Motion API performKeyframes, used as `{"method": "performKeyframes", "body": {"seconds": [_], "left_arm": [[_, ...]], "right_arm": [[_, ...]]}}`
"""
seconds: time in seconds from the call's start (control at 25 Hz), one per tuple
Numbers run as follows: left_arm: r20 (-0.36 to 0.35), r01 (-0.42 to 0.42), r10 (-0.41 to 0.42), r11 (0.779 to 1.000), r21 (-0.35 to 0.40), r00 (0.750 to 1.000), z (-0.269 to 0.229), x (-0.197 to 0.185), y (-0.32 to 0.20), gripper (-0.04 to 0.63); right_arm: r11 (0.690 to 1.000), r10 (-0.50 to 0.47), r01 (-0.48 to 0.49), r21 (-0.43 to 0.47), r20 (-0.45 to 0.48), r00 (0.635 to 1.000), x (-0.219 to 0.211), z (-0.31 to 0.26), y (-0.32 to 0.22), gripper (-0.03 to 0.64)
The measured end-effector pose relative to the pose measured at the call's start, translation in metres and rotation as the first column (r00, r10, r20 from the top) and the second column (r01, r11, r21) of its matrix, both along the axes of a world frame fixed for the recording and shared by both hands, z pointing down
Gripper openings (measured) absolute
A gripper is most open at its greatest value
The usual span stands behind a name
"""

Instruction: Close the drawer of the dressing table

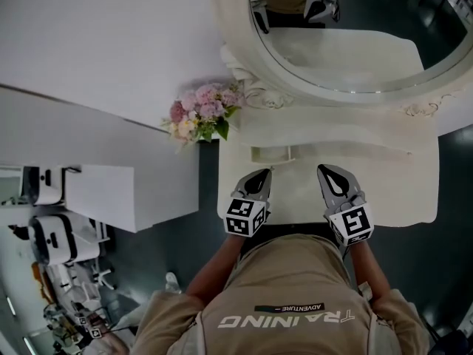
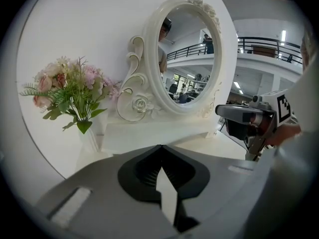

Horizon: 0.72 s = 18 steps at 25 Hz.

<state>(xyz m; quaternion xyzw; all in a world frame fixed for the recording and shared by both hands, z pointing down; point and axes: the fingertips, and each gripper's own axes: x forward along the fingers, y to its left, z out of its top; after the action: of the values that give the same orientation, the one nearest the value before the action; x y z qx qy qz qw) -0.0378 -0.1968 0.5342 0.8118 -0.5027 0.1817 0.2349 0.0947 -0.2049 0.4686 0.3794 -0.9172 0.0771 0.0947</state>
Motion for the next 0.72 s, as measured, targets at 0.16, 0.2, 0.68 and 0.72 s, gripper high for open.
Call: {"method": "performKeyframes", "body": {"seconds": [0.16,0.2,0.68,0.72], "left_arm": [[0.0,-0.006,0.006,1.0,-0.03,1.0,0.017,-0.007,0.002,0.017],[0.0,-0.006,0.006,0.999,-0.044,1.0,0.024,-0.008,0.004,0.017],[-0.046,0.021,-0.033,0.967,-0.255,0.998,0.101,-0.014,0.009,0.017],[-0.06,0.037,-0.057,0.958,-0.285,0.997,0.109,-0.015,0.01,0.018]], "right_arm": [[1.0,0.017,-0.017,0.009,-0.033,0.999,-0.011,-0.004,-0.002,0.002],[1.0,0.015,-0.014,0.013,-0.048,0.999,-0.014,-0.004,-0.001,0.002],[1.0,0.023,-0.023,0.003,-0.087,0.996,-0.021,0.003,-0.009,0.002],[1.0,0.021,-0.021,-0.002,-0.091,0.996,-0.02,0.005,-0.007,0.002]]}}
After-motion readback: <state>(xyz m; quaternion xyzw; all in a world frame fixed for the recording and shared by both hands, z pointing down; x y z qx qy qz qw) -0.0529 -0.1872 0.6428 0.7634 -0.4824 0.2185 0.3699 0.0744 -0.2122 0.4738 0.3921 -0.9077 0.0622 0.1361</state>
